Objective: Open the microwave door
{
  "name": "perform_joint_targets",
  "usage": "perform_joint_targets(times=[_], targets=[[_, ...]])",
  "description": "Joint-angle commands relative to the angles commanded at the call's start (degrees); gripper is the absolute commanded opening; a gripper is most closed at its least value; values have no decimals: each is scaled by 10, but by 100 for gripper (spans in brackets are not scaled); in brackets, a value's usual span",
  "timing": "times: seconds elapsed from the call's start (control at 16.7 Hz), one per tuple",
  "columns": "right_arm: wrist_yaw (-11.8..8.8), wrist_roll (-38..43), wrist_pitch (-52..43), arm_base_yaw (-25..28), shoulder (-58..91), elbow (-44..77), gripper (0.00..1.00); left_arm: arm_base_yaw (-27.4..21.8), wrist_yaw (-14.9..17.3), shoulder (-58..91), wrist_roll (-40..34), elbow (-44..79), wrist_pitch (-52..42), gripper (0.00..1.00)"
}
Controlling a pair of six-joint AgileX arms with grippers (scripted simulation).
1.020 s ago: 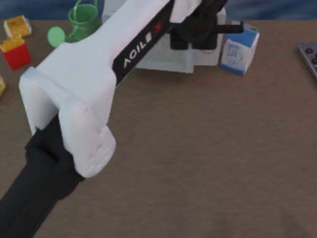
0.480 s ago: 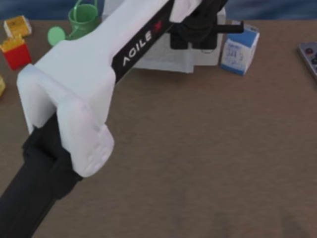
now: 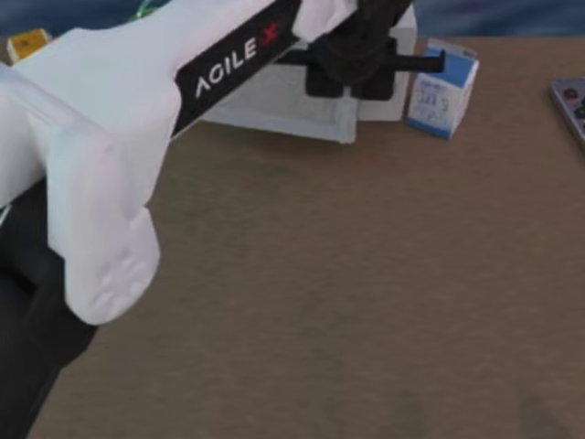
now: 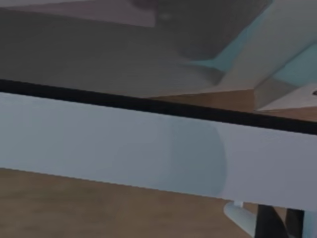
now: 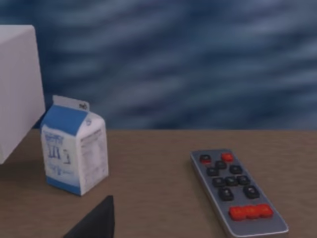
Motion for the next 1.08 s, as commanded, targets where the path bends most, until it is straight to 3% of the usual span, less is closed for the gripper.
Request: perform_joint_targets(times=[1.08], targets=[[0,0,0,0,0,0,100,1,5,-28,10,-44,28,0]])
